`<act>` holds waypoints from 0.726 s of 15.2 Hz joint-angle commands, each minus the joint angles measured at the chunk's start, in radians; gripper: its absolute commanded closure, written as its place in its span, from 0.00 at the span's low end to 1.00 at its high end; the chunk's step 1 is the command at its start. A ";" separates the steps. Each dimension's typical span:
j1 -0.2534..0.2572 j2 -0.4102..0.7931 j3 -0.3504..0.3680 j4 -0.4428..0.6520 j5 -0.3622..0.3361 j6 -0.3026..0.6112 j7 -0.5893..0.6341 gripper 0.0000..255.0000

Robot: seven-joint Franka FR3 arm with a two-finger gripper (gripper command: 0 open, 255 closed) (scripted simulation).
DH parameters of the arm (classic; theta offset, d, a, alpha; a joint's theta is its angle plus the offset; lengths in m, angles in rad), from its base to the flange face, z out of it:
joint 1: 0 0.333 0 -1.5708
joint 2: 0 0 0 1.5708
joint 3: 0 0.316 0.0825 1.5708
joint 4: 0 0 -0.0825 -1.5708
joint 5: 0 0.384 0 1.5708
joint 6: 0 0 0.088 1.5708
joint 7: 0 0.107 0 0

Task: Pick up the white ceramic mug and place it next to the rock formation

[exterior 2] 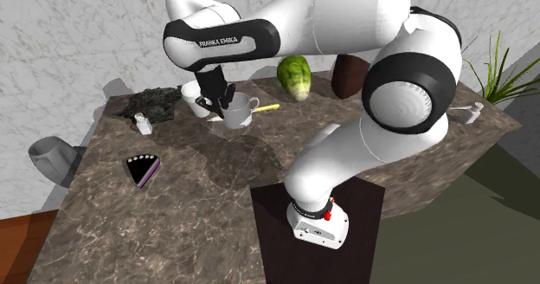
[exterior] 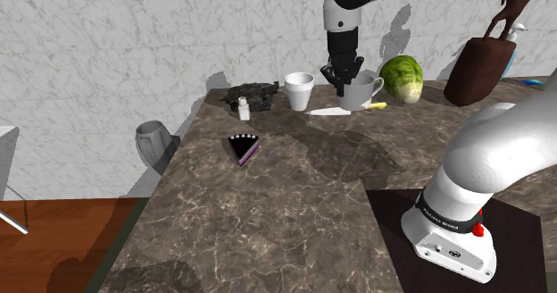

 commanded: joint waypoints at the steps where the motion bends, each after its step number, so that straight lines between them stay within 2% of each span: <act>1: 0.004 0.086 0.014 0.069 0.006 0.017 0.018 1.00; 11: 0.022 0.484 0.068 0.460 -0.005 0.022 0.100 1.00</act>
